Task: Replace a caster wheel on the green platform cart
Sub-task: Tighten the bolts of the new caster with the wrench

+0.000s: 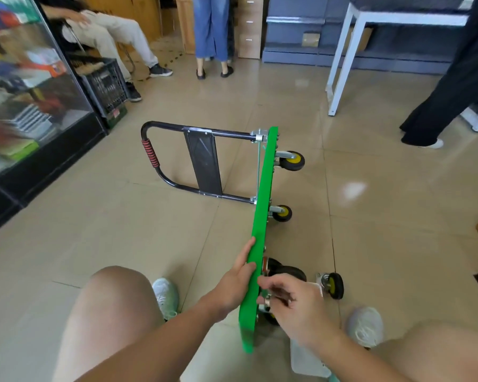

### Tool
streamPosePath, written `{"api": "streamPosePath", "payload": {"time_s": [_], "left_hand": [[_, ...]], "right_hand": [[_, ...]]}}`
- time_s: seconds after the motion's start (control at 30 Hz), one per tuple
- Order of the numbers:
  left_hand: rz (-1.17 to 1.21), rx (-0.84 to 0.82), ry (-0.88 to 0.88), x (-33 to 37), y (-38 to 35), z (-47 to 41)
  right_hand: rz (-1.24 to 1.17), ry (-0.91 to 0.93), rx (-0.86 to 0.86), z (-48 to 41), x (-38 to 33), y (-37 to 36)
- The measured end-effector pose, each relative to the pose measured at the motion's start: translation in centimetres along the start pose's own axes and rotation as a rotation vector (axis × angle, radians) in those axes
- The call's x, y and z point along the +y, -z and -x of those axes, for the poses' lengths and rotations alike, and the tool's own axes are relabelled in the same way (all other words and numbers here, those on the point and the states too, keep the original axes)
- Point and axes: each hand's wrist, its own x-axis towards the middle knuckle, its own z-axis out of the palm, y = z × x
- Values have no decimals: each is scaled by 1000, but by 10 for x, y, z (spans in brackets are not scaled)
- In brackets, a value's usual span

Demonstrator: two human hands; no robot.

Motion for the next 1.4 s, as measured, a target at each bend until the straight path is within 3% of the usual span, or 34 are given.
{"api": "streamPosePath", "payload": {"time_s": [0.27, 0.53, 0.7, 1.03, 1.4], "left_hand": [[-39, -9, -15, -6, -1, 14], [-59, -5, -29, -7, -4, 15], [-15, 4, -4, -11, -10, 12], [-143, -23, -91, -20, -8, 24], [-205, -51, -118, -32, -11, 34]], "right_hand": [[81, -7, -42, 9, -1, -11], [24, -82, 57, 4, -6, -13], [15, -88, 15, 8, -3, -12], [-113, -126, 80, 20, 8, -17], [-76, -48, 68, 25, 0, -17]]}}
